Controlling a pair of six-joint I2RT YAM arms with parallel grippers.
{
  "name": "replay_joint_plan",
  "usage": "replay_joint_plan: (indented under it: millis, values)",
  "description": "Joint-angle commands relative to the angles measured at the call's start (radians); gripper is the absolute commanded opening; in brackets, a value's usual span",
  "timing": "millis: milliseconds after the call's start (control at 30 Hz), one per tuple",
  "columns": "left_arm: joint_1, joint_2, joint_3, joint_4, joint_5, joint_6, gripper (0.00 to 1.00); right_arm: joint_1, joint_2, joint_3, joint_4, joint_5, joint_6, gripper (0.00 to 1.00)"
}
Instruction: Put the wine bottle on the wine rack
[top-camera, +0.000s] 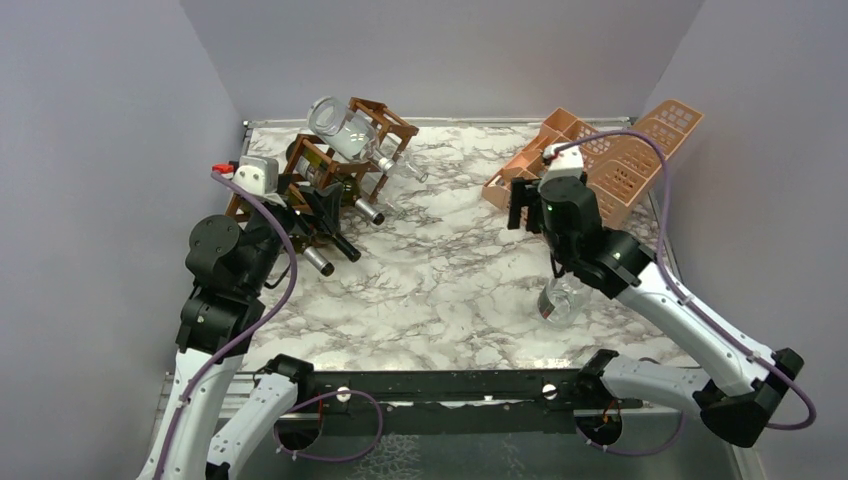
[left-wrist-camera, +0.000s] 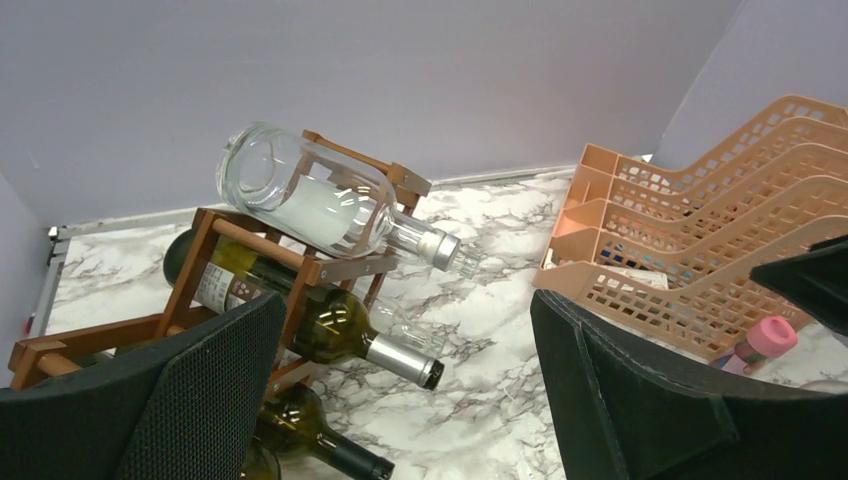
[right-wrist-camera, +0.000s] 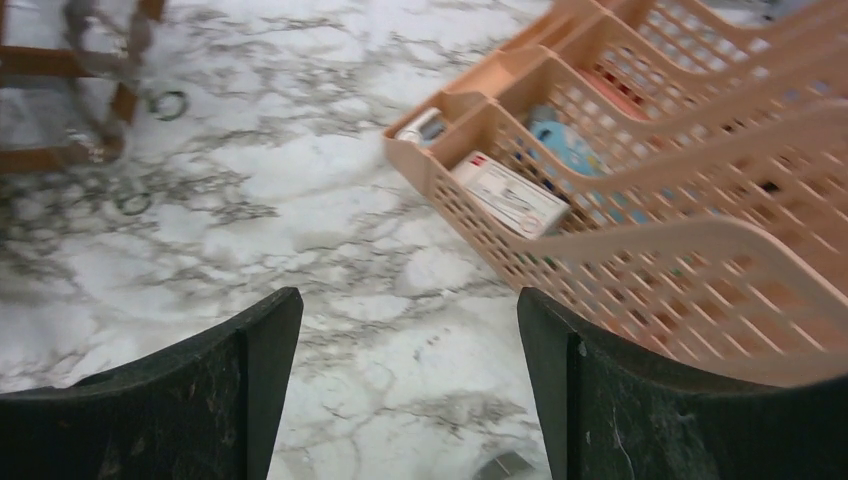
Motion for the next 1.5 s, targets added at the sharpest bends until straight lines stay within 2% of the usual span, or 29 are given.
replay_joint_plan:
  millis: [0, 167, 400, 700, 800, 933, 1133, 1200, 1300, 1367, 1467]
  values:
    - [-0.006, 0.009, -0.007, 0.044, 0.045, -0.029, 0.99, 0.000, -0.103, -0.048, -0.154, 0.301, 0.116, 0.81]
    - [-0.006, 0.012, -0.014, 0.051, 0.051, -0.040, 0.99, -0.003, -0.150, -0.076, -0.318, 0.444, 0.299, 0.81]
    - [-0.007, 0.027, -0.018, 0.055, 0.051, -0.046, 0.99, -0.014, -0.151, -0.102, -0.579, 0.480, 0.659, 0.81]
    - [-0.007, 0.044, -0.022, 0.064, 0.048, -0.057, 0.99, -0.014, -0.217, -0.231, -0.578, 0.479, 0.794, 0.76]
    - [-0.006, 0.047, -0.022, 0.064, 0.049, -0.058, 0.99, -0.013, -0.231, -0.262, -0.562, 0.477, 0.796, 0.73]
    - [-0.007, 0.050, -0.021, 0.066, 0.048, -0.061, 0.99, -0.013, -0.242, -0.288, -0.512, 0.451, 0.748, 0.62]
    - [-0.007, 0.052, -0.023, 0.066, 0.051, -0.065, 0.99, -0.013, -0.261, -0.303, -0.441, 0.406, 0.658, 0.31]
    - [-0.007, 0.049, -0.024, 0.065, 0.049, -0.065, 0.99, -0.013, -0.263, -0.300, -0.397, 0.384, 0.592, 0.19]
    - [-0.007, 0.049, -0.024, 0.065, 0.050, -0.067, 0.99, -0.014, -0.262, -0.289, -0.292, 0.320, 0.449, 0.07]
    - [-0.007, 0.051, -0.025, 0.066, 0.053, -0.069, 0.99, -0.013, -0.251, -0.274, -0.221, 0.250, 0.367, 0.02]
    - [-0.007, 0.051, -0.028, 0.066, 0.066, -0.071, 0.99, -0.013, -0.207, -0.233, -0.136, 0.150, 0.283, 0.01]
